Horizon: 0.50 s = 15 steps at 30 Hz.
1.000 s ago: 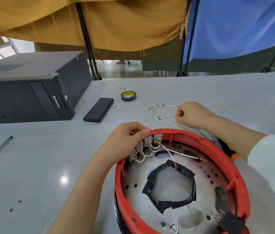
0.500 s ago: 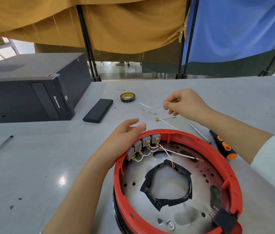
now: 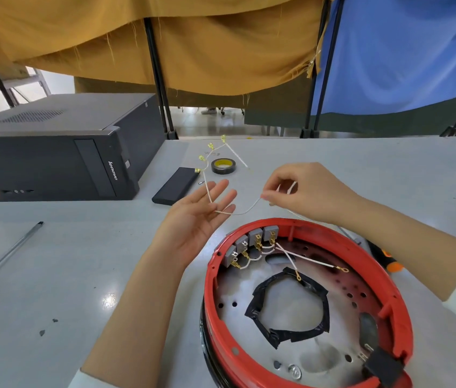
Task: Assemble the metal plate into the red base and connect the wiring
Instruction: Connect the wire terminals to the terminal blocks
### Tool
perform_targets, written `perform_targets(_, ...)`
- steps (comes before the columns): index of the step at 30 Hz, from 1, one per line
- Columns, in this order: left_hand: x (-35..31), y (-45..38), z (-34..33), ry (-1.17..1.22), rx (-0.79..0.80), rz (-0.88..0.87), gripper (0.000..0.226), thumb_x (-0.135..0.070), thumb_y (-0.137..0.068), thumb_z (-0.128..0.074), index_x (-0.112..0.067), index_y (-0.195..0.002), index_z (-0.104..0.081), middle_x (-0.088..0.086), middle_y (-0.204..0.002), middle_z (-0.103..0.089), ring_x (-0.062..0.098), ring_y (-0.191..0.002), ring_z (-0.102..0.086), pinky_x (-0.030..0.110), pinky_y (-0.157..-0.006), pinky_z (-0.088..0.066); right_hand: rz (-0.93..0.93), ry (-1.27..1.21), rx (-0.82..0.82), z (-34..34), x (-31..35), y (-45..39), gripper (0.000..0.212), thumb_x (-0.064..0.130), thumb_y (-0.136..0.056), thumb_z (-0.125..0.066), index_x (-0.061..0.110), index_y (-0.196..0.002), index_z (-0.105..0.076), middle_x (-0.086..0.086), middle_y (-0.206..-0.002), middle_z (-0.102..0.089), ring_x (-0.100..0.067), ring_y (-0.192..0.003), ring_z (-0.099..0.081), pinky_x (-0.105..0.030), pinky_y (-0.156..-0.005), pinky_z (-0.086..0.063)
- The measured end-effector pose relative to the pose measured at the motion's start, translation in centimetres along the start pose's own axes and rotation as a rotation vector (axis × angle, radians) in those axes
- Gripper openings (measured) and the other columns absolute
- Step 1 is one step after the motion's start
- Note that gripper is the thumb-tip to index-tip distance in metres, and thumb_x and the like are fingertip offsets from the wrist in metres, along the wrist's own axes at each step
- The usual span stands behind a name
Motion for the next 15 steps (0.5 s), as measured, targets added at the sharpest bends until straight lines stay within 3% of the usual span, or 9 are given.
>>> perform_targets(3,-0.2,0.4,-0.9,-0.118,0.082,-0.062,0.042,0.017,-0.093,-0.04,-0.003,-0.128,-0.051,0.008,-0.116,-0.072,0.027,-0.103,-0.07,0.034,-0.078,-0.06,-0.069,-0.141,-0.285,2.6,-0.2,-0.1,0.028,0.046,-0.089,-0.057,0.02,-0.079,-0.064,0.006,-0.075,-0.066,-0.008,-0.067,-0.059,-0.021,-0.063,-0.046)
perform_targets(5,-0.2,0.6,-1.4,-0.2,0.107,-0.096,0.041,0.017,-0.093,-0.041,-0.008,-0.122,-0.055,0.006,-0.114,-0.073,0.026,-0.103,-0.071,0.031,-0.078,-0.06,-0.117,-0.162,-0.381,3.7,-0.2,-0.4,0.029,0.048,-0.09,-0.055,0.019,-0.085,-0.059,0.004,-0.079,-0.063,-0.009,-0.07,-0.058,-0.024,-0.063,-0.046)
perform_targets(9,0.0,1.0,-2.2,-0.294,0.116,-0.146,0.043,0.017,-0.092,-0.045,-0.012,-0.121,-0.057,0.002,-0.109,-0.075,0.024,-0.1,-0.072,0.026,-0.076,-0.059,-0.185,-0.246,-0.237,3.7,0.2,-1.5,0.039,0.06,-0.09,-0.046,0.023,-0.099,-0.056,0.008,-0.087,-0.065,-0.008,-0.074,-0.063,-0.021,-0.065,-0.049)
perform_targets(15,0.0,1.3,-2.6,-0.369,0.132,-0.177,0.046,0.014,-0.092,-0.05,-0.01,-0.132,-0.051,0.003,-0.112,-0.074,0.023,-0.102,-0.071,0.027,-0.079,-0.059,-0.166,-0.426,-0.076,2.3,1.6,-1.7,0.045,0.062,-0.089,-0.045,0.022,-0.091,-0.064,0.008,-0.077,-0.072,-0.007,-0.064,-0.068,-0.019,-0.058,-0.054)
Point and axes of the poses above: each hand's wrist, its own y-axis away from the middle knuckle, its own z-axis out of the back of the hand, x = y × z, the point moved 6 cm from there along -y, towards the middle knuckle
